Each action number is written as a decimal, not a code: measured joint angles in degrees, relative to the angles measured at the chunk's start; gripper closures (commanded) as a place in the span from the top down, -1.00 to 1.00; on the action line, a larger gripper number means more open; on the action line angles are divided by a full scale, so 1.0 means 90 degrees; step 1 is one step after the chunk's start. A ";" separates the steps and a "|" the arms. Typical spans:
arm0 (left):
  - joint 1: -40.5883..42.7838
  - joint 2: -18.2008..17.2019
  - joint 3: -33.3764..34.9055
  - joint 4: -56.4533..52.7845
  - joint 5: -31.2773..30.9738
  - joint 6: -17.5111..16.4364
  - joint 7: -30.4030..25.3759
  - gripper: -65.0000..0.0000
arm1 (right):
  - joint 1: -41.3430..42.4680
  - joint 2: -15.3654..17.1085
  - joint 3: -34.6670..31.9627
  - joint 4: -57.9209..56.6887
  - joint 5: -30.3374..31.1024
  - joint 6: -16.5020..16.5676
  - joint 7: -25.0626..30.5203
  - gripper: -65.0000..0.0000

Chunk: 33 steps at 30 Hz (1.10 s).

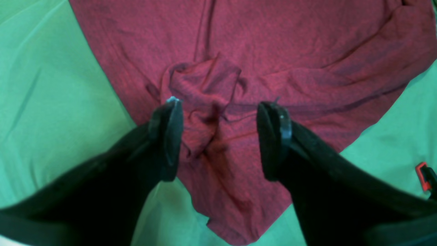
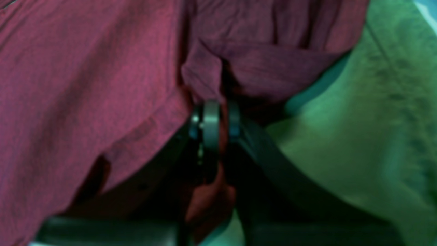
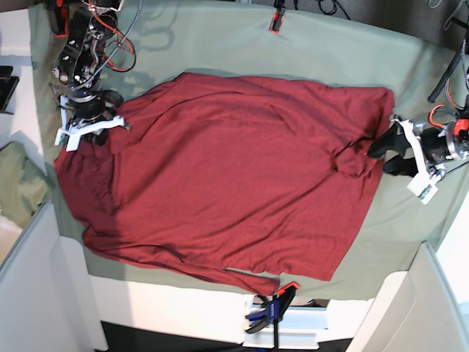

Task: Fold the T-shirt properly
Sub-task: 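Release the sleeve with the left gripper and lift away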

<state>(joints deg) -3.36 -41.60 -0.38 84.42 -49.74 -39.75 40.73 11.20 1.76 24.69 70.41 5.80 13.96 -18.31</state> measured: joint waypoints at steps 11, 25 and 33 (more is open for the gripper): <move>0.0005 0.0000 0.0000 0.0146 -0.0187 0.0000 0.0046 0.15 | -0.1061 -0.0002 0.0119 0.1409 0.0022 0.0024 -0.0255 -1.00; 0.0838 -0.0002 0.0000 0.1192 -0.0223 0.0000 0.0046 0.15 | -0.1438 -0.0002 0.0668 0.1535 0.0736 0.0019 -0.0260 -0.25; 0.1236 0.0000 -0.0068 0.1241 -0.0100 -0.0002 0.0219 0.15 | -0.1443 -0.0005 0.0665 0.2064 0.0748 0.0019 -0.0702 -0.25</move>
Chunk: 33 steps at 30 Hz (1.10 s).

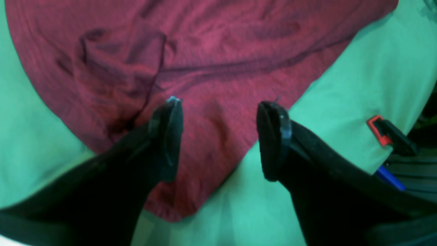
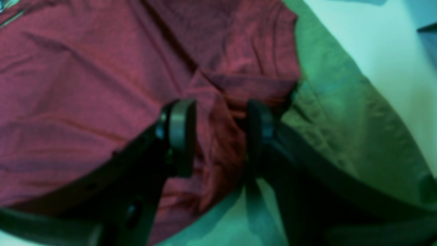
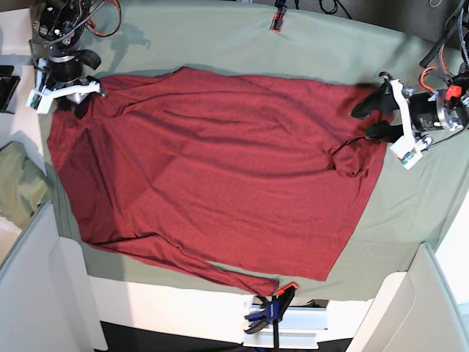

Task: Fold the T-shirt properly
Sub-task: 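Release the sleeve with the left gripper and lift away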

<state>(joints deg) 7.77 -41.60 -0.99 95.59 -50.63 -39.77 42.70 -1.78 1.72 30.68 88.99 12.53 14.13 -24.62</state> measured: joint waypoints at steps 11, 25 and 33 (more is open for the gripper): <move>0.1540 0.0010 -0.0350 0.0831 0.3089 0.0168 -0.1256 0.15 | -0.0282 0.0000 0.0002 0.0374 0.0104 0.0000 -0.0294 -0.25; 0.1518 -0.0015 0.0350 0.0818 0.4983 0.0668 -0.2356 0.15 | -0.0277 -0.0017 -0.0002 0.0374 0.0209 0.0000 -0.0296 -0.25; 0.1413 -0.0015 0.0639 0.0338 0.5625 0.1090 -0.2987 0.15 | -0.0277 -0.0017 -0.0005 0.0374 0.0233 0.0000 -0.0299 -0.25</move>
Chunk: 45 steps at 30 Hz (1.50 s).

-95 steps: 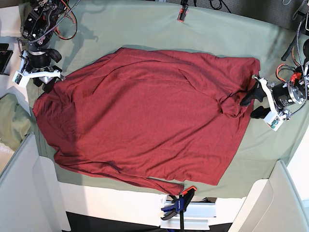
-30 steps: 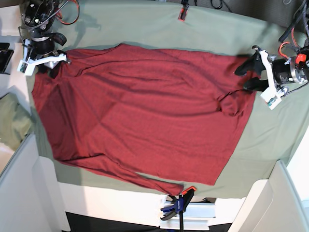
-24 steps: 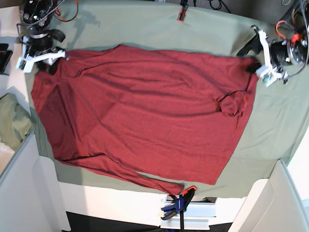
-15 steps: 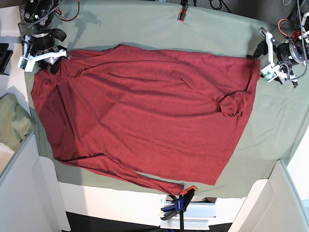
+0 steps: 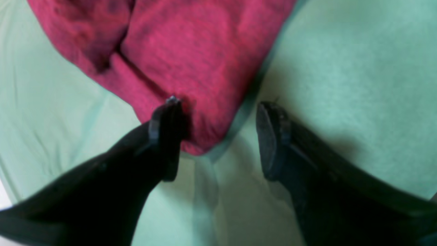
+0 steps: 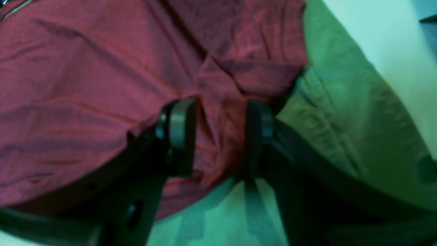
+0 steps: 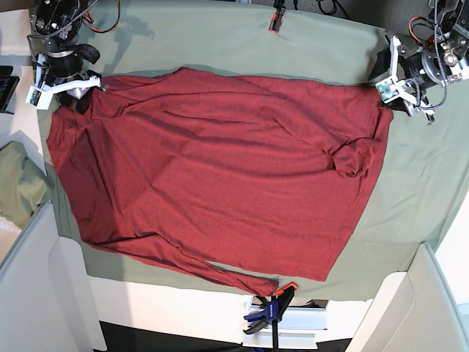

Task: Fold the T-shirt properly
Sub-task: 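Release the sleeve with the left gripper and lift away, then grasp the shirt's side edge with the left gripper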

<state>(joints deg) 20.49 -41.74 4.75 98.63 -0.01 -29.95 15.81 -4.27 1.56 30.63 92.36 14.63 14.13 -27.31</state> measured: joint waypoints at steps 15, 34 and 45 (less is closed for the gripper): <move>-0.0367 -0.0024 0.0469 -0.0270 0.0420 0.0068 -0.0265 -0.33 | 0.0000 0.0002 0.0000 0.0000 0.0017 0.0000 -0.0044 -0.25; -0.1353 -0.0109 0.0906 0.0075 0.0546 -0.0007 0.0126 -1.00 | 0.0000 0.0005 0.0000 0.0000 0.0017 0.0000 -0.0049 -0.25; -0.2533 -0.0121 0.0918 -0.0267 -0.0223 -0.0386 0.0143 -1.00 | 0.0000 0.0022 0.0202 0.0000 0.0100 -0.0002 -0.0175 -0.06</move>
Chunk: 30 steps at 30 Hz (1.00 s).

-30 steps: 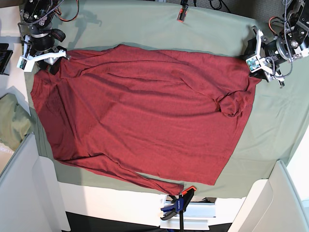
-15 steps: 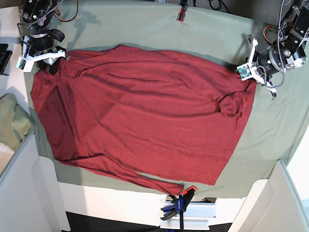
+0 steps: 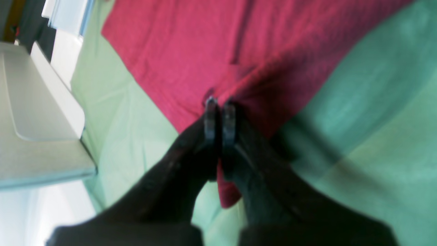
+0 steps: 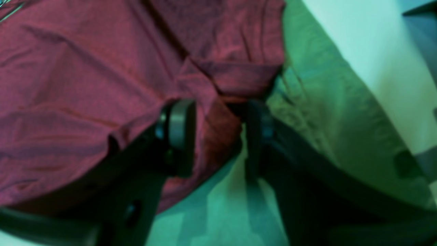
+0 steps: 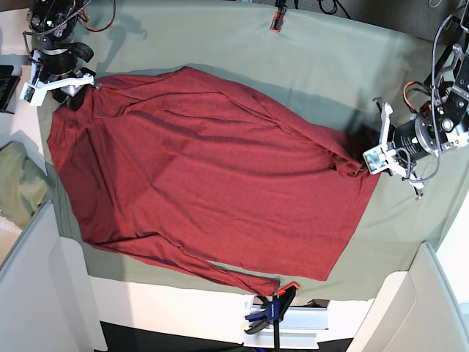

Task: Fold the T-shirt properly
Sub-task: 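Grasp the shirt's side edge with the left gripper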

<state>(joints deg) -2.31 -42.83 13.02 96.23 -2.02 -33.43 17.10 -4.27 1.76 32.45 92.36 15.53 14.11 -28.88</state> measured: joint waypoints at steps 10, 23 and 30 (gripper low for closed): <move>-0.0044 0.0002 0.0000 -0.0170 -0.0187 -0.0180 0.0053 -1.00 | 0.0000 -0.0226 0.0049 0.0000 0.0250 -0.0002 -0.0386 0.15; -0.0044 0.0000 0.0000 -0.0172 -0.0189 -0.0197 0.0124 -1.00 | 0.0000 -0.0391 0.0053 -0.0182 0.0223 -0.0046 -0.0151 -0.68; -0.0044 0.0002 0.0000 -0.0172 -0.0240 -0.0197 0.0350 -1.00 | 0.0002 -0.0389 0.0053 -0.0204 -0.0160 -0.0046 -0.0121 -1.00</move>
<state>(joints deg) -2.70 -42.81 13.02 94.67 -4.19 -35.20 20.25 -4.25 -1.74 32.93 90.52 14.09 13.69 -29.98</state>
